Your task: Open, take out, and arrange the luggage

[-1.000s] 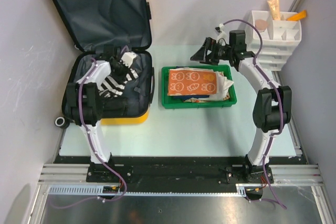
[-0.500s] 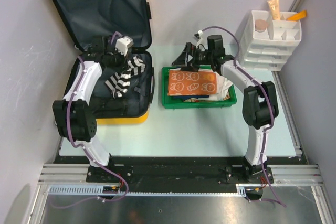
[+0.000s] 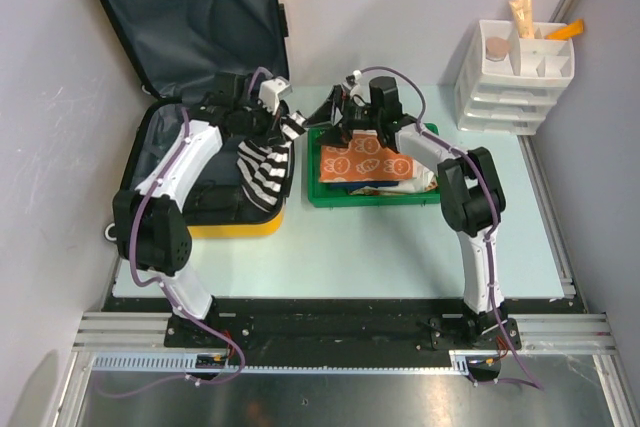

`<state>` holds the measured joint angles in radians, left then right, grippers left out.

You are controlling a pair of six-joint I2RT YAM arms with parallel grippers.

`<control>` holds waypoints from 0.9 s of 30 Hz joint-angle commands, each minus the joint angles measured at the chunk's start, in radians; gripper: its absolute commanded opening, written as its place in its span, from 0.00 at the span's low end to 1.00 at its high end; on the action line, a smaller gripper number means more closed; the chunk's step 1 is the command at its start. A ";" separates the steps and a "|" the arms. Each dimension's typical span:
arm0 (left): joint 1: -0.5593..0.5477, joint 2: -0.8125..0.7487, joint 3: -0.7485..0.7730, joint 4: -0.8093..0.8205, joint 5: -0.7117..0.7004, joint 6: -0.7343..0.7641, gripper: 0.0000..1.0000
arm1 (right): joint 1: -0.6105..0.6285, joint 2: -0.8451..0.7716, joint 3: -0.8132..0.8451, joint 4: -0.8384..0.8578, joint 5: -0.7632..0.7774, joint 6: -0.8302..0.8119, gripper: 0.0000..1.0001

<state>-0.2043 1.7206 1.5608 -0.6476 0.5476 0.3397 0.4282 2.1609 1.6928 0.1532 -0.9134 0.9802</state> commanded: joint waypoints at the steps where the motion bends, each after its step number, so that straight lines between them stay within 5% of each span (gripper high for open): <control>1: -0.029 -0.079 -0.018 0.020 0.048 -0.036 0.00 | 0.001 0.030 0.062 0.144 -0.015 0.153 1.00; 27: -0.178 -0.156 -0.113 0.022 0.029 0.108 0.00 | 0.056 0.140 0.117 0.097 -0.065 0.135 1.00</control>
<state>-0.3450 1.6325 1.4513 -0.6468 0.5446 0.4026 0.4618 2.2887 1.7573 0.2264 -0.9489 1.1328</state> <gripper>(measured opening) 0.019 0.994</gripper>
